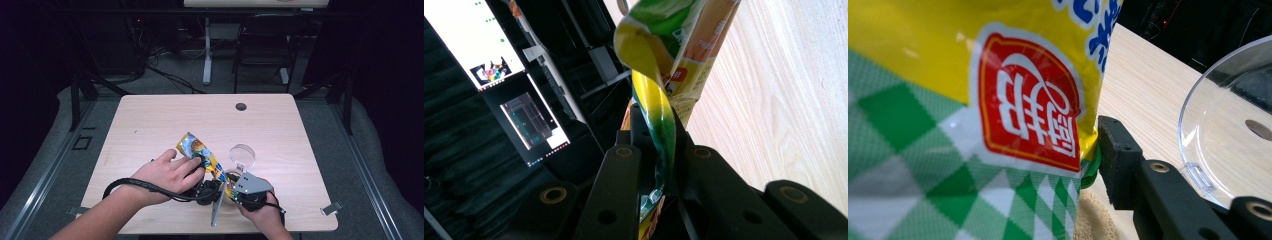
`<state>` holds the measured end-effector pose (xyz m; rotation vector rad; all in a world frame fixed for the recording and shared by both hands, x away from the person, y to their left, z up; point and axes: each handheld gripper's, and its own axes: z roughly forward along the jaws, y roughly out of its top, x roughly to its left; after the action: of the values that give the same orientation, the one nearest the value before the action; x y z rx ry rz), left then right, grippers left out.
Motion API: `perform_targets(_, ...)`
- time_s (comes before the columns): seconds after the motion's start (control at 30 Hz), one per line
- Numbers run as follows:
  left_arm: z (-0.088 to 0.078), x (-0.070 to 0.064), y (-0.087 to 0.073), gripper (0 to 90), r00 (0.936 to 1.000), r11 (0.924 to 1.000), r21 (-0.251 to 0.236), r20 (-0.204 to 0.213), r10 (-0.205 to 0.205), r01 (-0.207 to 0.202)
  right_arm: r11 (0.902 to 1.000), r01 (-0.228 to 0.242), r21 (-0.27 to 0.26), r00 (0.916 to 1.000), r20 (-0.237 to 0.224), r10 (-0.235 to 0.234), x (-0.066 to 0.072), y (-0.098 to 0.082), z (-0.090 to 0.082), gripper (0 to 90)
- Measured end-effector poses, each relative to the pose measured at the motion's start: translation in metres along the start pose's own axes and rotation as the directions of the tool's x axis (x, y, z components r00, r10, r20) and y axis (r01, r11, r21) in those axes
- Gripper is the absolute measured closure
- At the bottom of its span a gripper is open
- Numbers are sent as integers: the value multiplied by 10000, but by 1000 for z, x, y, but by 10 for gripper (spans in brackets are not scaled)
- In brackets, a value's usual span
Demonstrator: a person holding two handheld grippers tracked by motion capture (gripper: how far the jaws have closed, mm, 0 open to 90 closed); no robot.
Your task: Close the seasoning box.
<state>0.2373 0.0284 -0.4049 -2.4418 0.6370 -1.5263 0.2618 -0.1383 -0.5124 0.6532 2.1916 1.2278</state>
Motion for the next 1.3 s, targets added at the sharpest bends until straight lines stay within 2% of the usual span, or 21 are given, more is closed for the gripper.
perform_targets(0.1,0,-1,-1,889,9998,9999,-32,88,-151,151,10000,-21,-38,10000,-5,21,-1,0,0,717)
perform_targets(0.2,1,-1,-2,889,9999,9999,-9,84,-132,133,9999,-62,-82,10000,-28,62,-1,0,0,717)
perform_targets(0.27,1,-2,-3,889,9995,9995,-61,118,-302,303,10000,-51,-79,10000,-21,51,-1,0,0,717)
perform_targets(0.5,2,-4,-6,889,9988,9988,-88,145,-473,474,9999,-51,-102,10000,39,51,-1,0,-1,716)
perform_targets(0.8,3,-10,-10,889,9958,9958,-153,198,-899,902,10000,-10,-73,9999,110,11,-1,1,-1,717)
perform_targets(1.2,7,-17,-18,889,9873,9877,-259,426,-1533,1545,9999,-4,-152,9998,179,7,-1,2,-2,717)
perform_targets(1.23,7,-18,-18,889,9842,9845,-328,459,-1709,1724,9999,-4,-168,9998,179,7,-1,2,-3,716)
perform_targets(1.3,7,-18,-19,889,9844,9849,-287,489,-1690,1705,9998,23,-181,9998,186,-20,-1,2,-3,717)
